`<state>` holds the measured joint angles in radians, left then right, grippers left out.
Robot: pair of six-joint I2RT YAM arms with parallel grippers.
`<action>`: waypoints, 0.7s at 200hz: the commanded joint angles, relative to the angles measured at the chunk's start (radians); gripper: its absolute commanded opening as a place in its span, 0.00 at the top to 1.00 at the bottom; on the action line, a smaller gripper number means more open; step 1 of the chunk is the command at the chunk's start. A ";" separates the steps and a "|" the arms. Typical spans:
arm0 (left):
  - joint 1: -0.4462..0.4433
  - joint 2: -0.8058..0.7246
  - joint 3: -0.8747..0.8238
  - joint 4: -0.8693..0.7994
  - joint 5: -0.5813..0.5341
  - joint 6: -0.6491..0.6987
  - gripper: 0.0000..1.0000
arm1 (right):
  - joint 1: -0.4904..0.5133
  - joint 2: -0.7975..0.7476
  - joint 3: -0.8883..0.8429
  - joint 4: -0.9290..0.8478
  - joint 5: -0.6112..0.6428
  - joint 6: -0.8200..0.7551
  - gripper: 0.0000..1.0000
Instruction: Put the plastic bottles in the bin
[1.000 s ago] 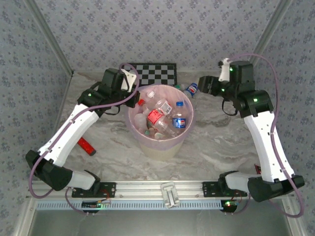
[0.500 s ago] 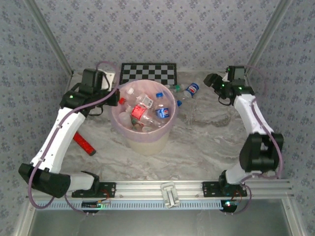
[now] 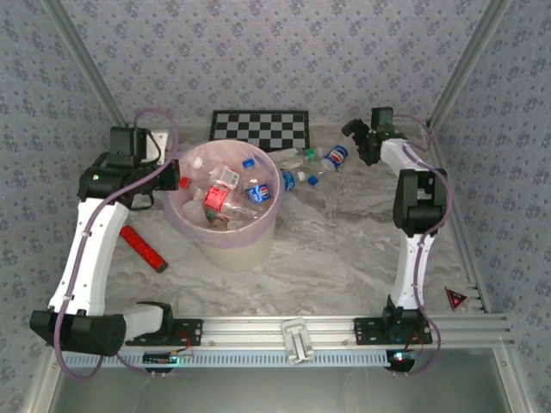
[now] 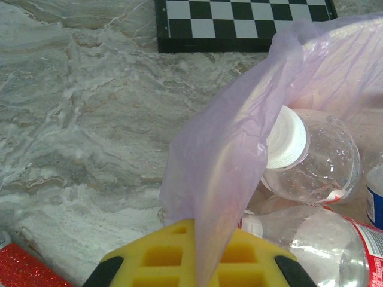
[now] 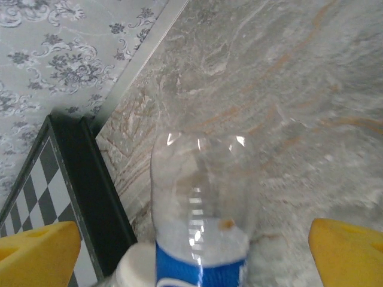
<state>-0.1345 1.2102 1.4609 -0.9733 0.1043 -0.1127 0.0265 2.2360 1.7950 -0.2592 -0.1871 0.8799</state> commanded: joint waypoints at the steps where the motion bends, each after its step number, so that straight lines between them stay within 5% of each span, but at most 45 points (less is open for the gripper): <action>1: 0.015 -0.022 0.000 -0.002 0.039 0.010 1.00 | 0.027 0.075 0.109 -0.052 0.043 0.029 0.00; 47: 0.014 -0.008 -0.017 0.038 0.159 0.005 1.00 | 0.032 0.226 0.316 -0.169 0.066 0.035 0.06; 140: -0.012 -0.017 -0.047 0.089 0.212 -0.037 1.00 | 0.022 0.166 0.222 -0.153 0.075 -0.017 0.33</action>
<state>-0.1238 1.2087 1.4204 -0.8913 0.2359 -0.1139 0.0536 2.4516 2.0647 -0.3931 -0.1413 0.8909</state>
